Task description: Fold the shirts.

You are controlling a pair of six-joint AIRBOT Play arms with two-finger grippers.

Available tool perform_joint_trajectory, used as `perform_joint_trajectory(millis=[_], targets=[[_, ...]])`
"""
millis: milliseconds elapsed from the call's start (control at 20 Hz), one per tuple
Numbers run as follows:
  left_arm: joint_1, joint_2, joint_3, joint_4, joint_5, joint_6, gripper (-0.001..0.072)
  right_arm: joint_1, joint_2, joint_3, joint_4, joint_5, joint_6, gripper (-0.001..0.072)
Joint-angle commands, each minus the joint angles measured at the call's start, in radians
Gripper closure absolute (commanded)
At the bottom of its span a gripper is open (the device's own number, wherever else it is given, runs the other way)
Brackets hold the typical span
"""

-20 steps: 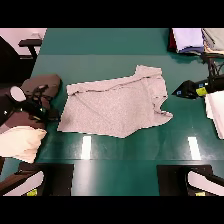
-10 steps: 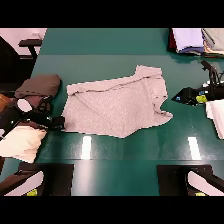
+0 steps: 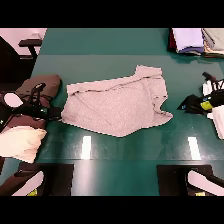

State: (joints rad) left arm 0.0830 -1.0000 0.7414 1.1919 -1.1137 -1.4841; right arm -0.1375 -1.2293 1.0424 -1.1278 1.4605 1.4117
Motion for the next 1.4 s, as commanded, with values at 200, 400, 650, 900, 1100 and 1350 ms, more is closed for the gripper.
perform_joint_trajectory(millis=[200, 400, 650, 900, 1100, 1350], targets=[[0.001, 0.023, 0.015, -0.004, -0.019, 0.0, 0.0686, 0.117, -0.137, -0.208, 0.089, -0.19, 0.063, 0.0201], [0.001, 0.023, 0.015, -0.017, -0.019, 0.0, 0.0686, 0.211, -0.136, -0.251, 0.149, -0.327, 0.061, 0.0428], [0.001, 0.04, 0.131, -0.029, -0.09, 0.015, 0.0686, 0.233, 0.001, -0.191, 0.117, -0.348, 0.034, 0.0701], [0.001, 0.219, 0.522, -0.026, -0.093, 0.005, 0.0686, 0.103, 0.266, 0.216, 0.08, -0.231, 0.025, 0.0701], [0.001, 0.306, 0.896, -0.026, -0.092, -0.01, 0.0686, 0.017, 0.391, 0.537, 0.079, -0.176, 0.025, 0.0701], [0.001, 0.307, 1.273, -0.026, -0.097, -0.056, 0.0687, -0.113, 0.452, 0.789, 0.079, -0.084, 0.026, 0.0702]])
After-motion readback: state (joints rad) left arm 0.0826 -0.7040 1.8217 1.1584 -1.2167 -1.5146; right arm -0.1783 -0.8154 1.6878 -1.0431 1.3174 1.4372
